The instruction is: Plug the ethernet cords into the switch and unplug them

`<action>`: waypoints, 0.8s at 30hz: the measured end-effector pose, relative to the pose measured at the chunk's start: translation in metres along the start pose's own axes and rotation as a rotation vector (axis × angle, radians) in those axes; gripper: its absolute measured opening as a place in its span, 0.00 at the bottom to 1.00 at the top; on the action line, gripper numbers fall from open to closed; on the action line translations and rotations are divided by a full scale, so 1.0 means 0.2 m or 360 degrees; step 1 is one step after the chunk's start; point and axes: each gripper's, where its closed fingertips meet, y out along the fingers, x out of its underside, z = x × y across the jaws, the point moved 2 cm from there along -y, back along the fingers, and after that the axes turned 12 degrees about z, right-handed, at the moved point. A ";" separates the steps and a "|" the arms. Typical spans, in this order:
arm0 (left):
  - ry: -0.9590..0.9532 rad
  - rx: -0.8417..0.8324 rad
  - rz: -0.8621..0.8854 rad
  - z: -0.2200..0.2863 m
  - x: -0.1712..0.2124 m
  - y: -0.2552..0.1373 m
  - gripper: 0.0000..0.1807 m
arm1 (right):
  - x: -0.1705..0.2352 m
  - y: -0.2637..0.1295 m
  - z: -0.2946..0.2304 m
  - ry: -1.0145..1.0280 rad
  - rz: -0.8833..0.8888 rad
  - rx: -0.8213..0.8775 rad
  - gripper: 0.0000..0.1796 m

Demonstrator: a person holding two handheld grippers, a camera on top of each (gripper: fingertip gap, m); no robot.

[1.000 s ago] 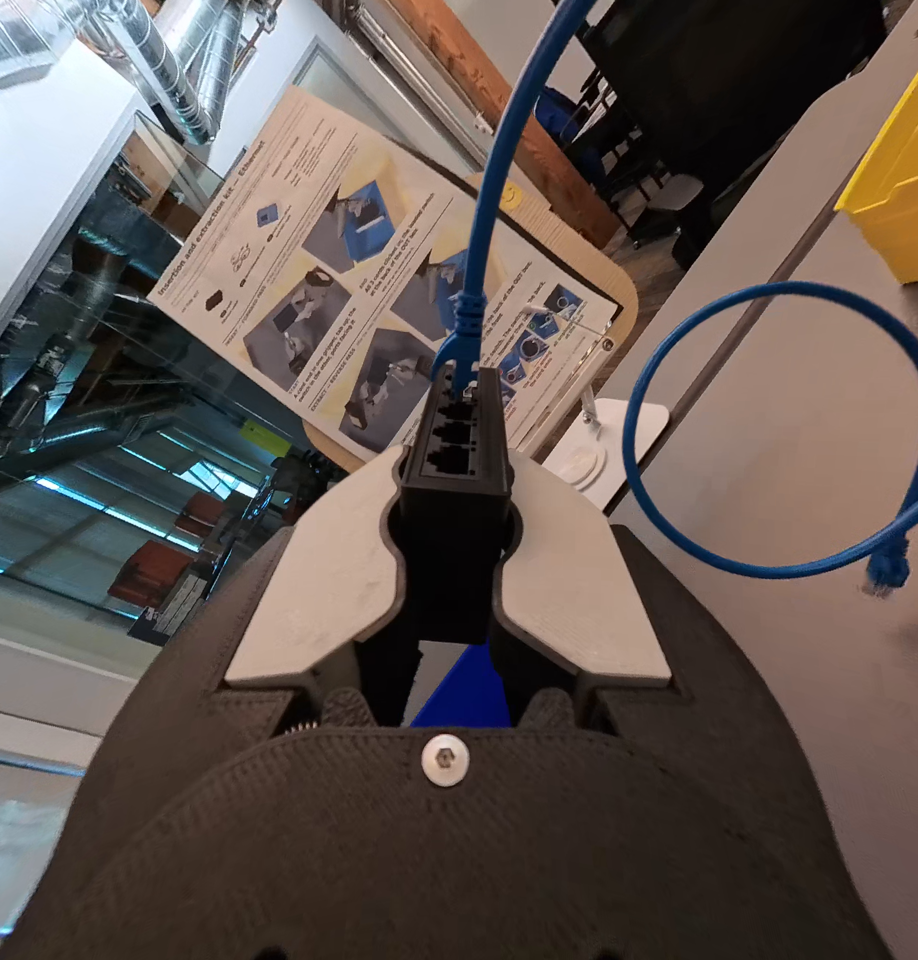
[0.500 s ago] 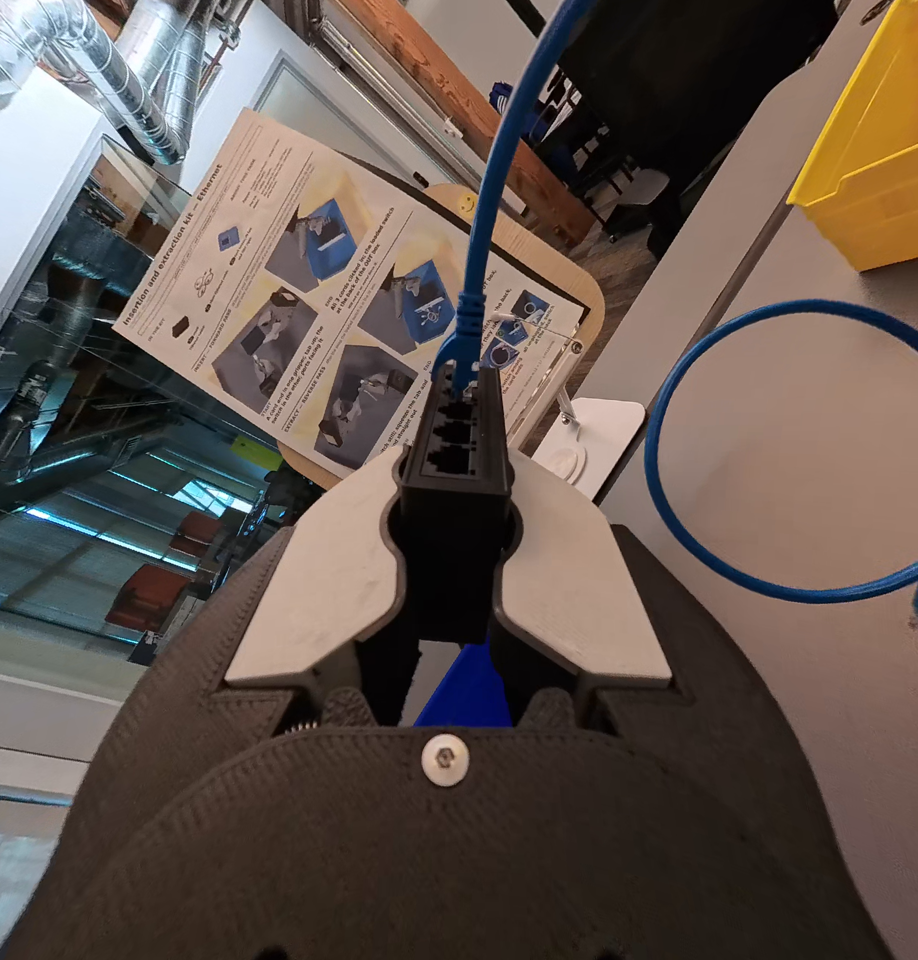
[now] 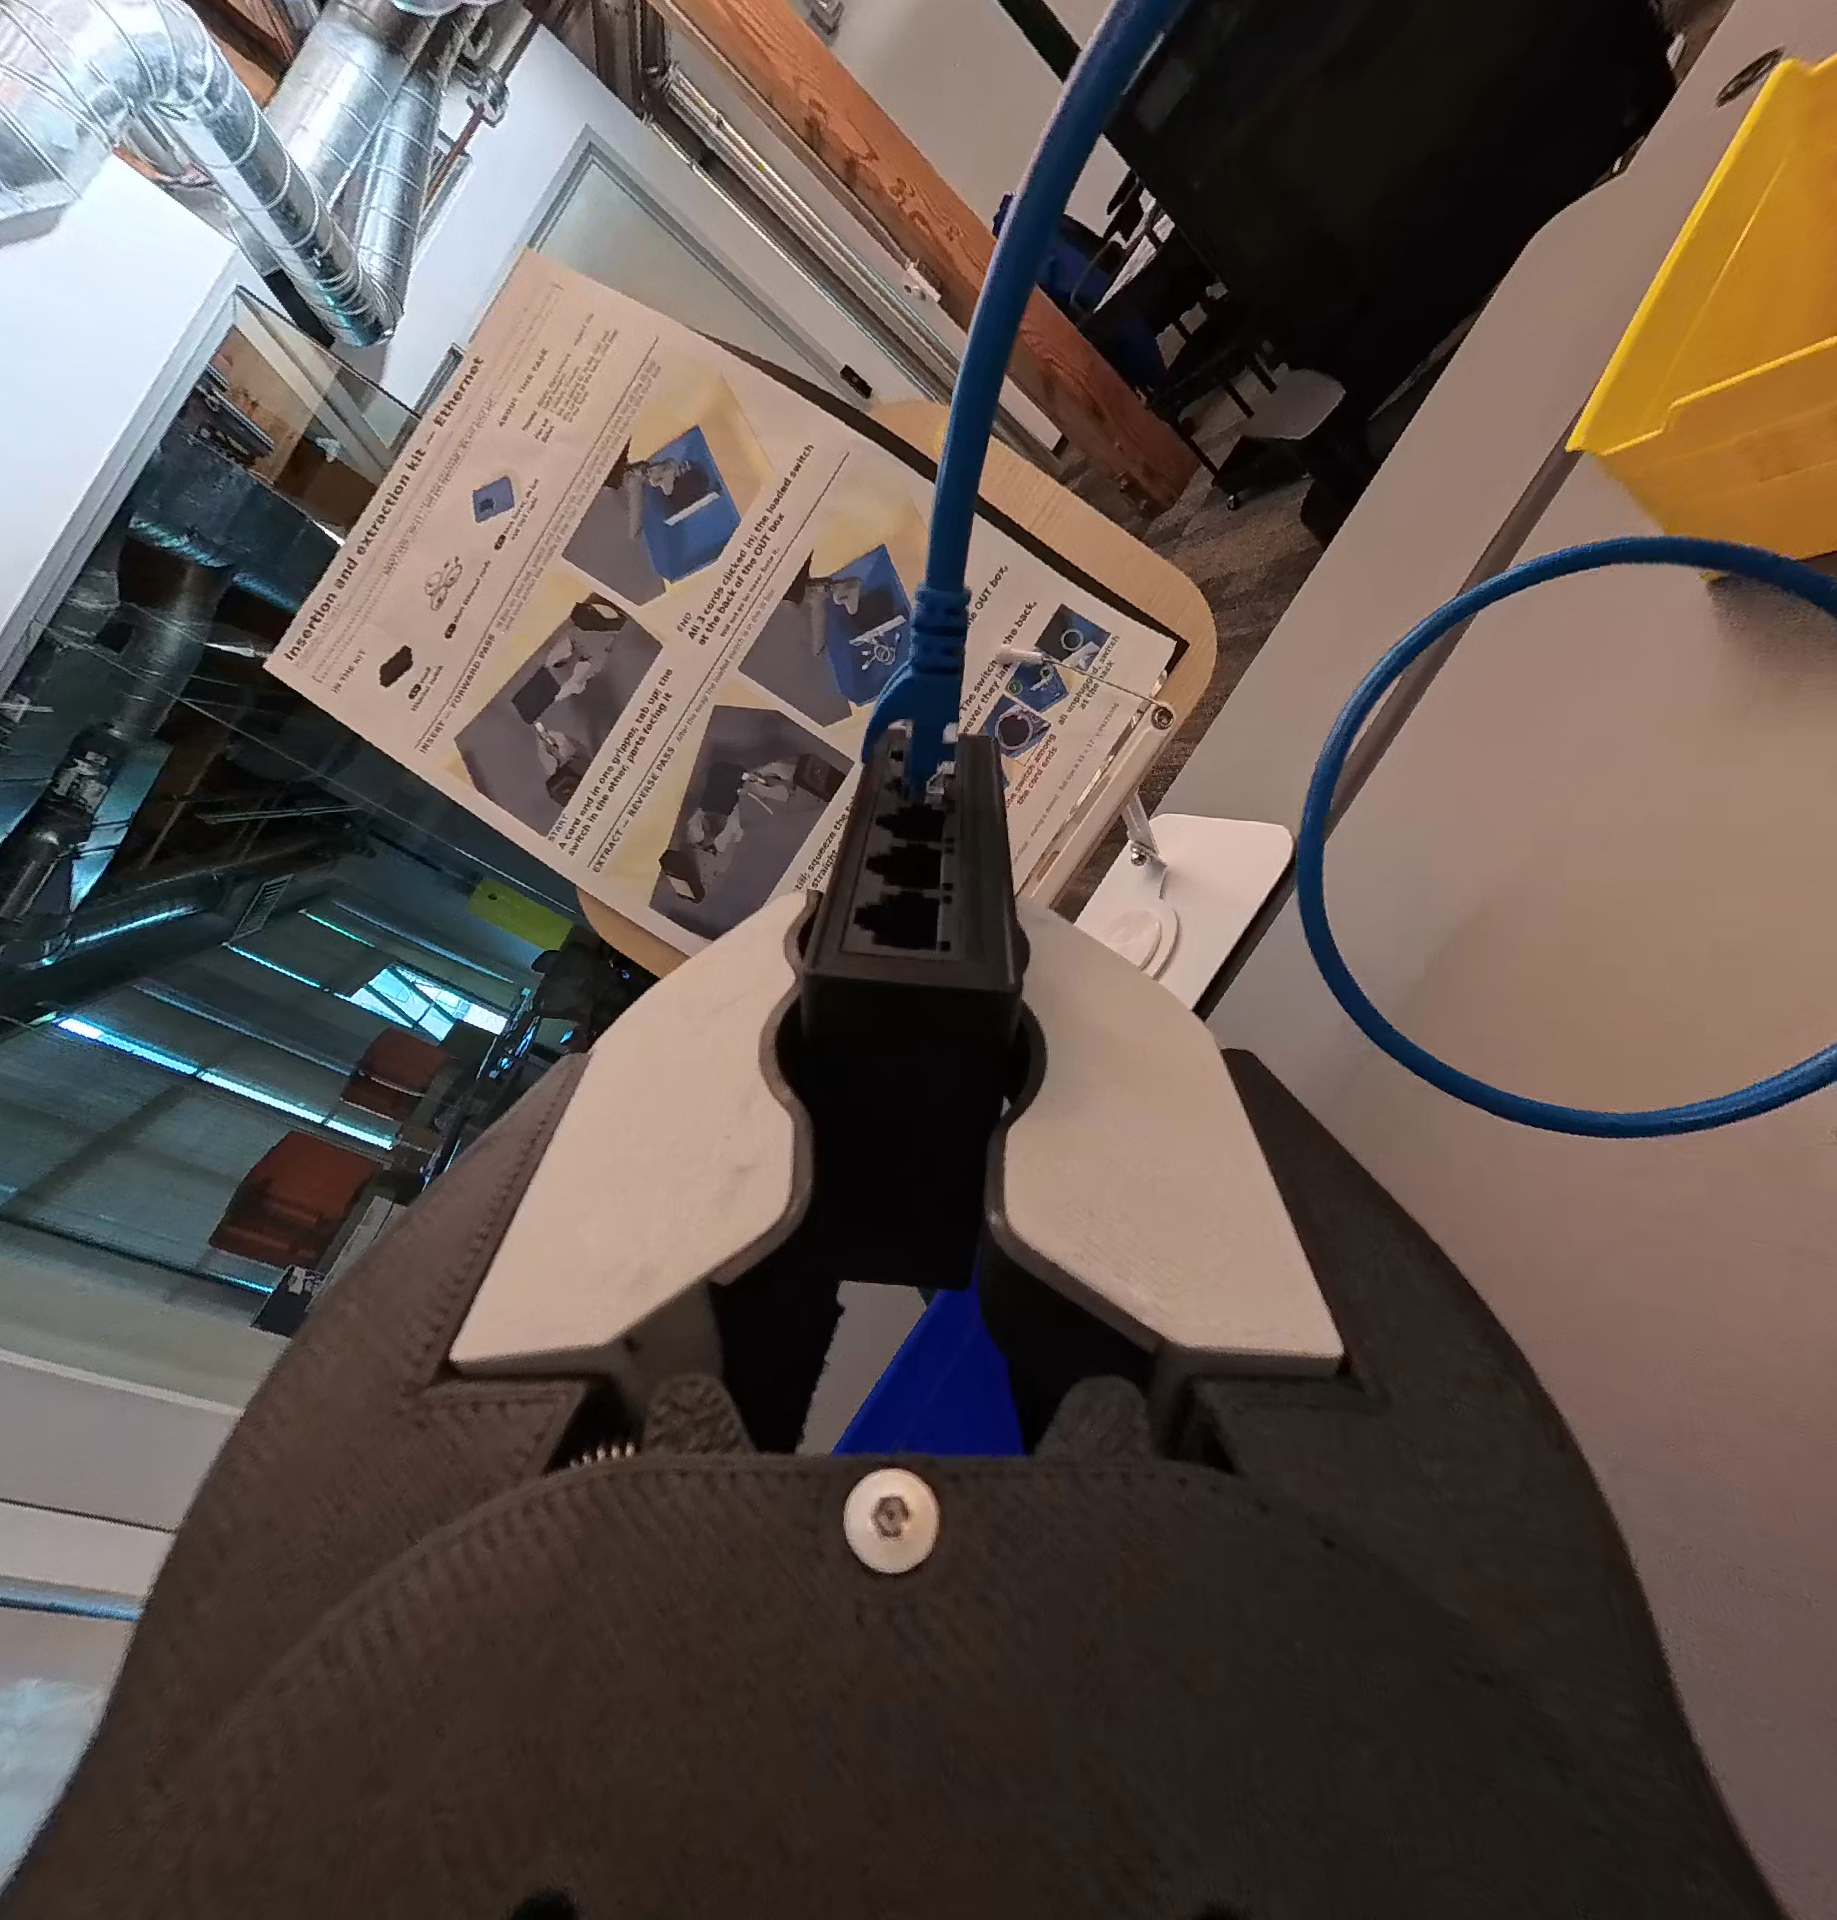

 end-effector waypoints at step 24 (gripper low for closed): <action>0.0286 0.0361 0.0741 0.35 -0.40 -0.08 0.16 | -1.14 -0.31 -1.33 -0.2430 0.1318 0.0410 0.17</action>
